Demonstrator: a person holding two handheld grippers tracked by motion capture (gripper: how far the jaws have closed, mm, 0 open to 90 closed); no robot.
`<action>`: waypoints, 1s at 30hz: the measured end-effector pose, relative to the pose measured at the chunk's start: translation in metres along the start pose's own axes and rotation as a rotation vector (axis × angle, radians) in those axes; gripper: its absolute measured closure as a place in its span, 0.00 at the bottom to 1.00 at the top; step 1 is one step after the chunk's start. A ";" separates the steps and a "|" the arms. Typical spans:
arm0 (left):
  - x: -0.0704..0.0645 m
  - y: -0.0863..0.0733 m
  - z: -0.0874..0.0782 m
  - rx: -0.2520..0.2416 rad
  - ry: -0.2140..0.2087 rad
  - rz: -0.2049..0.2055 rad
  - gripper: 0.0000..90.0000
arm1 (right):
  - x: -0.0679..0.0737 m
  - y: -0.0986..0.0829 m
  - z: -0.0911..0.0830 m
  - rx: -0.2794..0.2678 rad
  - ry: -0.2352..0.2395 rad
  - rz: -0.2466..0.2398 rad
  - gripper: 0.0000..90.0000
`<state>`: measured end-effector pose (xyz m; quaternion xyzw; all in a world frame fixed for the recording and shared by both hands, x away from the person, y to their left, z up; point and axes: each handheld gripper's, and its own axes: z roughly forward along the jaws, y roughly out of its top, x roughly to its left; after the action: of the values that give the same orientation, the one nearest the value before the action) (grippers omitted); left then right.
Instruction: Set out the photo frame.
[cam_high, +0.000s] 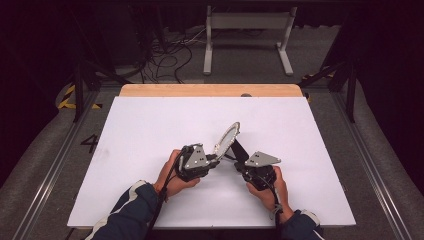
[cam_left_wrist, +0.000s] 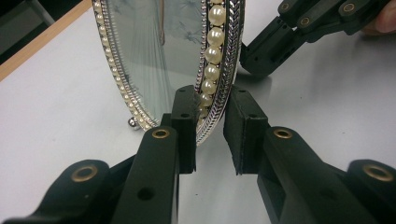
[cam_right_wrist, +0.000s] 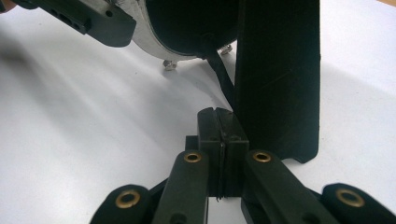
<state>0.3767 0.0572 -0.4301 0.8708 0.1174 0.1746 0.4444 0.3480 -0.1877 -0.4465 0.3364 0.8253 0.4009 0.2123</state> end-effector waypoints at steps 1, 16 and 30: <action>0.000 0.000 0.000 -0.002 -0.003 -0.002 0.83 | -0.001 0.000 0.000 0.000 -0.001 -0.001 1.00; -0.008 0.006 0.006 -0.013 -0.035 0.009 0.83 | -0.011 -0.002 0.002 0.006 -0.011 0.008 1.00; -0.010 0.007 0.007 -0.013 -0.029 0.005 0.83 | -0.022 0.000 0.000 0.066 0.034 -0.021 1.00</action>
<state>0.3705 0.0446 -0.4306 0.8705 0.1078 0.1637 0.4515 0.3637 -0.2035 -0.4447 0.3276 0.8450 0.3768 0.1913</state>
